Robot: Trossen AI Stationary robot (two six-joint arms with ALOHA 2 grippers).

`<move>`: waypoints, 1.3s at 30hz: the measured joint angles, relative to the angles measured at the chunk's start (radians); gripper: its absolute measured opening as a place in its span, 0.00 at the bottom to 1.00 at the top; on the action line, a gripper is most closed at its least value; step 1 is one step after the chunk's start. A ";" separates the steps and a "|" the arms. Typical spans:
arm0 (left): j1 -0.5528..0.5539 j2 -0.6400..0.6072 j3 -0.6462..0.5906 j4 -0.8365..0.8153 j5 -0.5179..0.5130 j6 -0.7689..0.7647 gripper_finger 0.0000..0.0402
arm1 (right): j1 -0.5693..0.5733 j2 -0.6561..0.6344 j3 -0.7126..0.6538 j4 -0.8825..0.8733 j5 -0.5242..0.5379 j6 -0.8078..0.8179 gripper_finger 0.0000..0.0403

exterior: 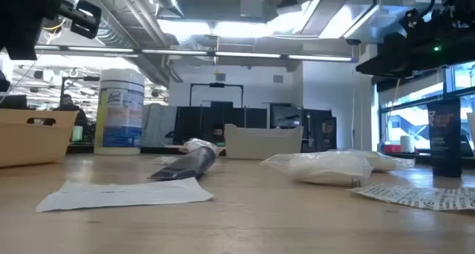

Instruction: Pick & Place Travel size toiletries

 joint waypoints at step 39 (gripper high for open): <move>0.000 0.000 0.000 0.000 0.000 0.000 0.03 | -0.011 0.000 0.000 0.006 0.017 -0.031 0.37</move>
